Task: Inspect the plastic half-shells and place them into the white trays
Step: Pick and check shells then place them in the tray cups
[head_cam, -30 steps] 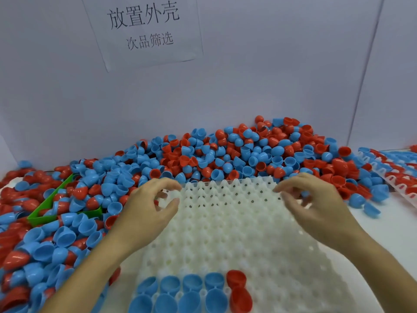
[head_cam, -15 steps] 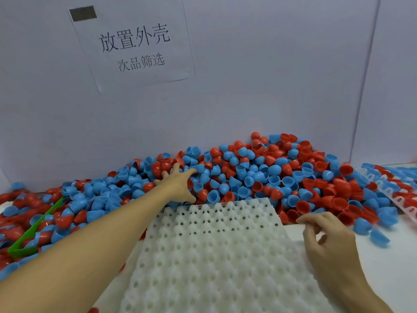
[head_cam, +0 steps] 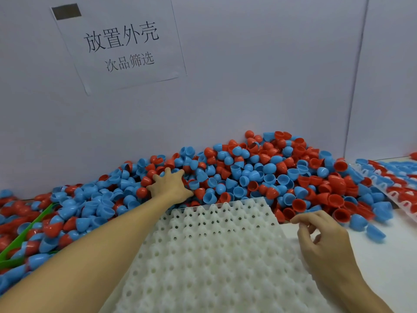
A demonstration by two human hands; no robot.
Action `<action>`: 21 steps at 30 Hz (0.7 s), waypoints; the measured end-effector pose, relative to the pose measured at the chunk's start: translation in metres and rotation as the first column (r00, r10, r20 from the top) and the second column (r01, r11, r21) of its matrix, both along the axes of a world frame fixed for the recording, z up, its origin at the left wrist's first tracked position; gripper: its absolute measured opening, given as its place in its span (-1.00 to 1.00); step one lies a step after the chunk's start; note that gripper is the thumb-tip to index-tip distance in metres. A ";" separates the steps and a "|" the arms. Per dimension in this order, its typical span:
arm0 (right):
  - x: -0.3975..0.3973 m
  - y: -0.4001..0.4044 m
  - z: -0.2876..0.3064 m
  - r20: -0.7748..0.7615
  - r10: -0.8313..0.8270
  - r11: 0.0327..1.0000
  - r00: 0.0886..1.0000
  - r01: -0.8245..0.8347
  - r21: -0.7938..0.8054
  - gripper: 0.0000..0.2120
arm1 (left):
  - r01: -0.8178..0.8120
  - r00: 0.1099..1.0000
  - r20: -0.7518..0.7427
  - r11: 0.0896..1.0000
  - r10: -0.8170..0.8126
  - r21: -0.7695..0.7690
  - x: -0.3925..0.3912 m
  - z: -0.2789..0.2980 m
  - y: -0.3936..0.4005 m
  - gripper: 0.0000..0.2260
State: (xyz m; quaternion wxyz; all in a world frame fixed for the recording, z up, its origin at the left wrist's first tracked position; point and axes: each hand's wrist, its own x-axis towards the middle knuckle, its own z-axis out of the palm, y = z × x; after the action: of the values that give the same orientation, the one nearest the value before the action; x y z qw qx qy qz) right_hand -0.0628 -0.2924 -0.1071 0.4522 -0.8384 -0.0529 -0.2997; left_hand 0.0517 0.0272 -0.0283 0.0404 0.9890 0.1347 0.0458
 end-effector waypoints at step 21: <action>0.000 0.000 0.000 -0.019 0.034 0.999 0.999 -0.034 0.020 -0.69 | 0.302 0.797 0.521 0.546 0.305 -0.782 -0.015 0.039 0.052 -0.74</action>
State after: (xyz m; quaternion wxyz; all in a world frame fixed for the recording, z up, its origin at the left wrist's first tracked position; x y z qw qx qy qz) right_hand -0.0630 -0.2923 -0.1071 0.4661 -0.8357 -0.0596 -0.2842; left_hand 0.0366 0.0788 0.0109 0.5471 0.7765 0.1203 0.2884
